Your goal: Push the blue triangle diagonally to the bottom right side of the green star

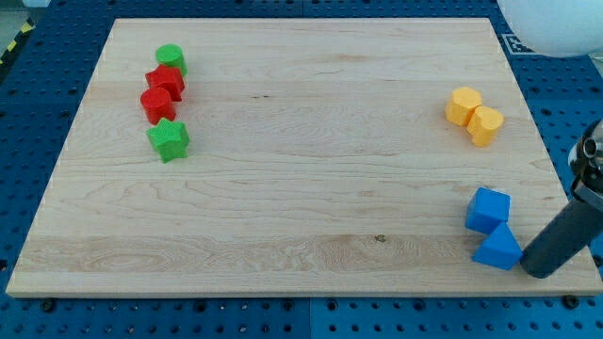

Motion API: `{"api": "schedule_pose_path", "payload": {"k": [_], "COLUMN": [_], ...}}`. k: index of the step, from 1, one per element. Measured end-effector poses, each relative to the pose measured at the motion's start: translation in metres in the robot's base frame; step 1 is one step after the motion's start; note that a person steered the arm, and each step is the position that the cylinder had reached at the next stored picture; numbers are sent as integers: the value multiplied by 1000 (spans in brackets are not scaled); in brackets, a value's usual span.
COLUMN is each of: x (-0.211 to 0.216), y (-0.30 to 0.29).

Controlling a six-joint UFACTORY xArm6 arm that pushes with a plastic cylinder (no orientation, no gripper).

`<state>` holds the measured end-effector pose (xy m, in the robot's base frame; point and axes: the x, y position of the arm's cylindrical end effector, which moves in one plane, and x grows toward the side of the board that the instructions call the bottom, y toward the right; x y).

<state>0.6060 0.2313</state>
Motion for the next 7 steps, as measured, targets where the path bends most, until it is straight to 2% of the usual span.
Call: {"api": "schedule_pose_path", "payload": {"k": [2,6,7], "x": [-7,-8,-18], "y": [-2,-70,-71]}}
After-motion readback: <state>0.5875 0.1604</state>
